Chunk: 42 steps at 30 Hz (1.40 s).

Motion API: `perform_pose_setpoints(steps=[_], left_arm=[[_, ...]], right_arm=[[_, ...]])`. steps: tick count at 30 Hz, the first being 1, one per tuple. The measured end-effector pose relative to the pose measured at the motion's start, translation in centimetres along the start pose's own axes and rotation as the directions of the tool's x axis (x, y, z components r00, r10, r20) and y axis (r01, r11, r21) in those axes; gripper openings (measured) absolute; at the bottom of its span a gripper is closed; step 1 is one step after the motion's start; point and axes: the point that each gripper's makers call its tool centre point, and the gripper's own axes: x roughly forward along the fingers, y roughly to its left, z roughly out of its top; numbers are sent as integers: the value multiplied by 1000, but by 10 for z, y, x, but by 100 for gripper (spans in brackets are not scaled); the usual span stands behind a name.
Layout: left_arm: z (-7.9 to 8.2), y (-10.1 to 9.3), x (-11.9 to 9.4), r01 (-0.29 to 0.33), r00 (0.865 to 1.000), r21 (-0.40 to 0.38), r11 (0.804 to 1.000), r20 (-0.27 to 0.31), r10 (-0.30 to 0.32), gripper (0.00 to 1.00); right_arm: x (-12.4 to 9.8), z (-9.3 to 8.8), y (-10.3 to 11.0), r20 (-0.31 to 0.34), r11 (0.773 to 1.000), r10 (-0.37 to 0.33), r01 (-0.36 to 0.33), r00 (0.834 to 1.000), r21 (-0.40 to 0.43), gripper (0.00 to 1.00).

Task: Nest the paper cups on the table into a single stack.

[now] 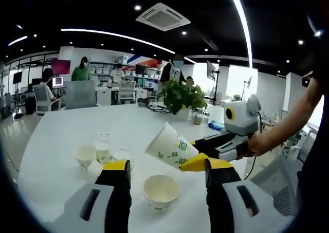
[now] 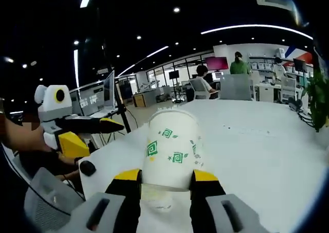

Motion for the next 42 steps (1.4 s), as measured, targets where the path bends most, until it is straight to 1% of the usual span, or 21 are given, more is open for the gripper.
perform_pose_setpoints(steps=[1, 4, 7, 9, 11, 14, 16, 19, 21, 22, 26, 28, 30, 31, 37, 42], left_arm=[[1, -1, 0, 9, 1000, -2, 1000, 6, -9, 60], [3, -3, 1, 23, 1000, 8, 1000, 3, -23, 54], [6, -3, 2, 29, 1000, 12, 1000, 4, -29, 54], [8, -3, 3, 38, 999, 15, 999, 3, -38, 51], [9, -3, 4, 46, 999, 18, 999, -4, -46, 48], [8, -4, 5, 77, 997, 13, 997, -24, -76, 43], [7, -4, 7, 81, 996, 19, 997, -38, -81, 40], [8, -8, 9, 95, 995, 7, 995, -40, -95, 39], [9, -11, 10, 107, 993, 7, 994, -39, -107, 36], [9, -15, 11, 116, 992, 9, 993, -44, -116, 34], [5, -20, 12, 138, 989, 12, 990, -62, -137, 30], [2, -27, 11, 167, 983, 11, 986, -80, -165, 25], [2, -28, 11, 171, 982, 28, 985, -81, -168, 24], [1, -30, 11, 179, 980, 29, 983, -88, -176, 23], [1, -32, 9, 181, 980, 40, 983, -88, -177, 10], [4, -34, 10, 187, 980, 70, 980, -83, -181, 8]], right_arm=[[-1, -1, 4, -2, 1000, 8, -8, 1000, -7, 35], [-3, -4, 10, -4, 999, 26, -26, 1000, -35, 35], [-4, -6, 18, -8, 998, 42, -42, 999, -53, 35], [-5, -4, 23, 7, 996, 71, -70, 997, -56, 35], [-6, -4, 26, 10, 996, 74, -74, 997, -59, 35], [-7, -3, 31, 18, 993, 91, -89, 996, -73, 35], [-8, -4, 35, 15, 990, 105, -103, 994, -97, 35], [-9, -7, 40, 7, 984, 121, -119, 993, -131, 35], [-9, -9, 41, 0, 982, 128, -126, 992, -143, 35], [-9, -10, 43, -3, 979, 130, -129, 991, -160, 35], [-10, -12, 47, -11, 970, 138, -137, 990, -201, 35], [-10, -12, 49, -13, 965, 145, -144, 989, -217, 35], [-10, -14, 50, -19, 955, 143, -143, 990, -258, 35], [-10, -15, 50, -22, 954, 142, -143, 990, -265, 35], [-10, -18, 49, -33, 951, 138, -142, 990, -273, 35], [-9, -18, 46, -32, 952, 131, -135, 991, -274, 35]])
